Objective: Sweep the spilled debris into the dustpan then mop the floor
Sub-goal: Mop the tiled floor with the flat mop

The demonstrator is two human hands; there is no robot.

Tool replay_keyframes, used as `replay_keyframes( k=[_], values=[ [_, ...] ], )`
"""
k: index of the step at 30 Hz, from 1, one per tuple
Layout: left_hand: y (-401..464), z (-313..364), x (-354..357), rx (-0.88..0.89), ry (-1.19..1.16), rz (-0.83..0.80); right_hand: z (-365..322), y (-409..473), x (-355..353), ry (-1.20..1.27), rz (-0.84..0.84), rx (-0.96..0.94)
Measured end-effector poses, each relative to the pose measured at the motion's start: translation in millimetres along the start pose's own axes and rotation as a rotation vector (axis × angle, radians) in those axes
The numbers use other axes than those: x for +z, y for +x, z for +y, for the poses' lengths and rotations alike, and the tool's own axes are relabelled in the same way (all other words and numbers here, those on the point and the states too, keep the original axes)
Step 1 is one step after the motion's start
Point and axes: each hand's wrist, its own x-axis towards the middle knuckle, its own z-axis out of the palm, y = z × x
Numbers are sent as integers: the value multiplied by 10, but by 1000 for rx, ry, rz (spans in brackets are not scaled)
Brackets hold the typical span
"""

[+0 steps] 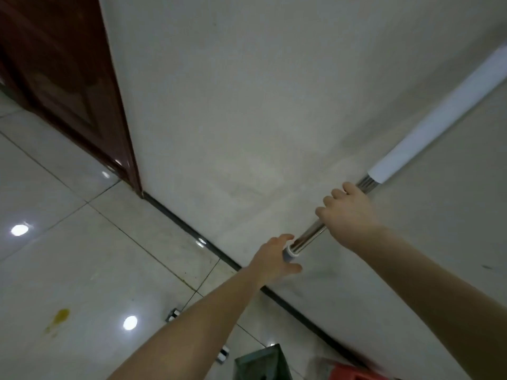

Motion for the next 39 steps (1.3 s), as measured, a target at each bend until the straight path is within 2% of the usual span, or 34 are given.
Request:
replay_keyframes(
  k=[3,6,14,20,29,34,39],
  values=[
    [152,-24,137,16,0,-40,-10,137,-138,-81,-218,-22],
    [157,-92,132,66,48,29,-9,199,-291,-141,-263,-45],
    [-240,-193,-386,114,121,150,-292,283,-790,-226,-77,-164],
    [-868,-184,-616,109,193,312,-588,-126,-1318,-272,109,-265],
    [-1980,-233,-810,18,383,515,-1213,-975,-1732,-211,323,-186],
    [-2618,-411,-715,43,477,557,-1639,-1337,-1807,-41,287,-129],
    [-3218,-835,-548,49,562,484,-2269,-1644,-1766,108,192,-76]
  ],
)
